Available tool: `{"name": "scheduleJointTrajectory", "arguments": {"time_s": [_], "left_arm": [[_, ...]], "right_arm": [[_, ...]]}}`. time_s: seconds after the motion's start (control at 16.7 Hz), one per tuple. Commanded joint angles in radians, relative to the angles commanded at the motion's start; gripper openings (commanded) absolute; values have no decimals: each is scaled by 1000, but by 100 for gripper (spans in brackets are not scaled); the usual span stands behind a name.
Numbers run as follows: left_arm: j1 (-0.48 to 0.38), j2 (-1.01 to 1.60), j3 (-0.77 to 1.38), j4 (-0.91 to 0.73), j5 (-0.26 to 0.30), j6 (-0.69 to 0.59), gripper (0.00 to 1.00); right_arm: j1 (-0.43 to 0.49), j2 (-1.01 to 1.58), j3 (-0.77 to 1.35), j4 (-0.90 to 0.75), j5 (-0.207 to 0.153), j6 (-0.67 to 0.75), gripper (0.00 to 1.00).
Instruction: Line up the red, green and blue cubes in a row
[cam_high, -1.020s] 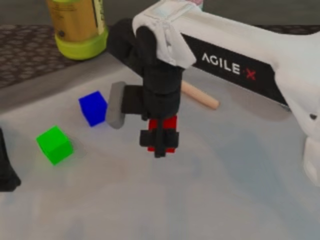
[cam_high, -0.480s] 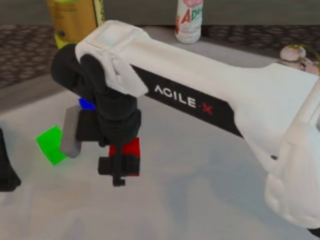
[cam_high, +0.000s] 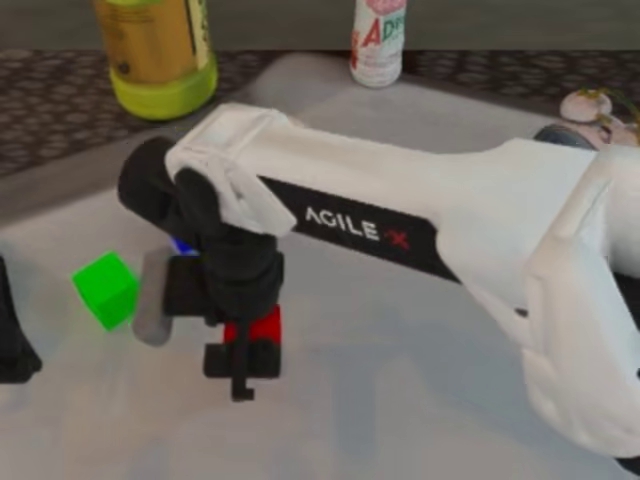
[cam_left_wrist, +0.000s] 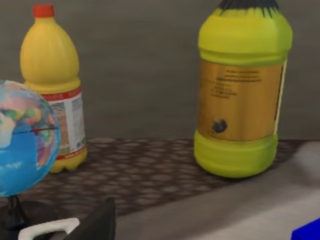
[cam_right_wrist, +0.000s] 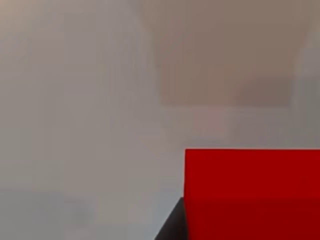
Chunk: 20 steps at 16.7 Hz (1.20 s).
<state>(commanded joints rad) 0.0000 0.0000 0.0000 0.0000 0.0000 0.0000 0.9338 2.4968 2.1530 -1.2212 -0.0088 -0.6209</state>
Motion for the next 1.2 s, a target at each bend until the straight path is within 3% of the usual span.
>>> {"name": "scheduleJointTrajectory", "arguments": {"time_s": [0.42, 1.2], "left_arm": [[0, 0, 0, 0, 0, 0, 100], [0, 0, 0, 0, 0, 0, 100]], "right_arm": [[3, 5, -70, 71, 0, 0, 0], [3, 5, -70, 71, 0, 0, 98]]}}
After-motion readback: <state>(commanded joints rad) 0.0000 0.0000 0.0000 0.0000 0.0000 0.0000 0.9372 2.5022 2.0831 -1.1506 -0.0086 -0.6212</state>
